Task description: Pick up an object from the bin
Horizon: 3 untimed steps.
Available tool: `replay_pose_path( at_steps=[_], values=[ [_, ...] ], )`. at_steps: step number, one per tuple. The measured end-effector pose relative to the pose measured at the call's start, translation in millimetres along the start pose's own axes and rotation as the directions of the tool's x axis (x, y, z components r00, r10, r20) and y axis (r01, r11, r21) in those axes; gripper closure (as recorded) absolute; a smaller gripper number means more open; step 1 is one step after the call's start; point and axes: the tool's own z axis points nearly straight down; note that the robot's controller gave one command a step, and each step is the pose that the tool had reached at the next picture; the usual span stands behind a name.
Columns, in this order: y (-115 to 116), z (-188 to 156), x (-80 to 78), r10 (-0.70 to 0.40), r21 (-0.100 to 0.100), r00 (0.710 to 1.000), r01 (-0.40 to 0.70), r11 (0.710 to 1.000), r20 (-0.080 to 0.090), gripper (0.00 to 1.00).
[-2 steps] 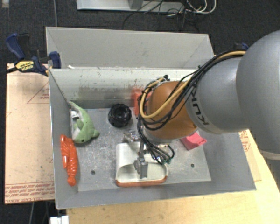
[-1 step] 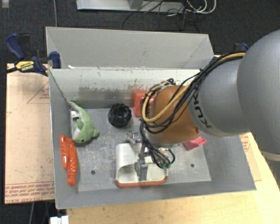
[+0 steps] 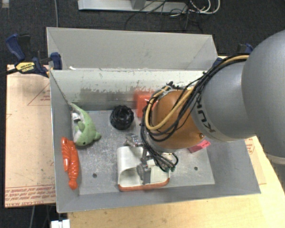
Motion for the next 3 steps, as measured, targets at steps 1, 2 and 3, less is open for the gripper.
replay_pose_path(
  at_steps=[1,2,3],
  values=[
    [0,-5,0.6,0.004,0.000,1.000,-0.004,1.000,-0.004,0.00],
    [43,6,-17.8,-0.128,-0.001,0.992,0.128,0.992,0.004,0.00],
    [-24,5,-48.6,-0.003,0.003,1.000,0.003,1.000,0.000,0.00]
  ],
)
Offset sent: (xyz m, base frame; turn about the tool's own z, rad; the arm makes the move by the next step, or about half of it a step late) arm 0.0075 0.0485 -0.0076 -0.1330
